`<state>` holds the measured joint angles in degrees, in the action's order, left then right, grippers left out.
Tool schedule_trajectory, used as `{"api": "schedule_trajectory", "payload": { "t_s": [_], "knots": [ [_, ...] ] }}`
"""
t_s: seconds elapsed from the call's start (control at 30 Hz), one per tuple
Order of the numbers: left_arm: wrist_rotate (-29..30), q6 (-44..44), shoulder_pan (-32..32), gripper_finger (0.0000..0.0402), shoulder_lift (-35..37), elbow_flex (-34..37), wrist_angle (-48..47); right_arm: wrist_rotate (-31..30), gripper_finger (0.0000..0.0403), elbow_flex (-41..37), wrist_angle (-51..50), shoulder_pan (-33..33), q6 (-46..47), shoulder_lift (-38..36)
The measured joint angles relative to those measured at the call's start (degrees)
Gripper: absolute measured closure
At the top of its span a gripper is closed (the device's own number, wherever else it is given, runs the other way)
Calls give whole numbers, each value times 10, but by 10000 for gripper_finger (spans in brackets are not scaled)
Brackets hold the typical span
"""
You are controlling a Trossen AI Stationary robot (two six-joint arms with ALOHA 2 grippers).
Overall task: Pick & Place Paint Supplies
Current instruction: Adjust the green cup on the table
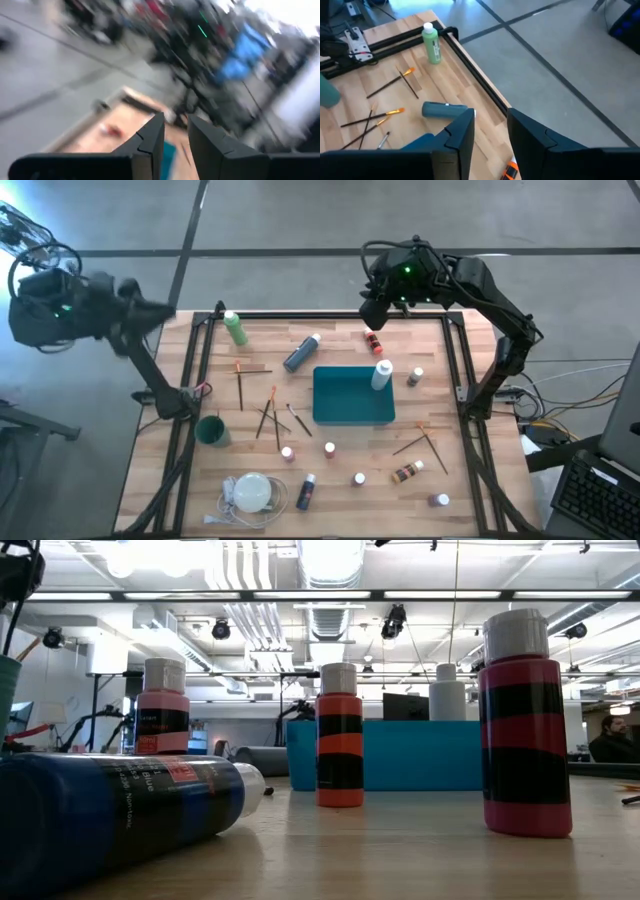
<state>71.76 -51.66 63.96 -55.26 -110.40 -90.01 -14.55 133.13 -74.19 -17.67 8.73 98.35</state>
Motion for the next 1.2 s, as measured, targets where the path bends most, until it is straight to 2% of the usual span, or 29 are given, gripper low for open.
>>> {"api": "schedule_trajectory", "payload": {
  "t_s": [0.07, 0.2, 0.33, 0.5, 0.63, 0.8, 1.0, 1.2],
  "knots": [
    [-59, 6, -1, 312, -16, 7, 1, 0, 294, -4, 0, 0, 0, 0],
    [-128, -7, -3, 312, -39, 44, 0, 0, 299, -18, 0, 0, 0, 0],
    [-202, -75, -14, 312, -43, 109, 0, 0, 305, -38, 0, 0, 1, 0],
    [-322, -148, -17, 312, -51, 209, -1, 0, 310, -61, 0, 0, 3, 0],
    [-391, -208, -18, 312, -65, 263, 20, 0, 303, -70, 0, 0, 13, 0],
    [-444, -233, -19, 312, -88, 304, 55, 0, 284, -70, 0, 0, 14, 0],
    [-461, -299, -31, 312, -106, 345, 41, -1, 260, -70, 0, 0, 14, 0],
    [-539, -299, -63, 311, -96, 371, 39, -1, 239, -70, -6, 0, 16, 0]
  ]
}}
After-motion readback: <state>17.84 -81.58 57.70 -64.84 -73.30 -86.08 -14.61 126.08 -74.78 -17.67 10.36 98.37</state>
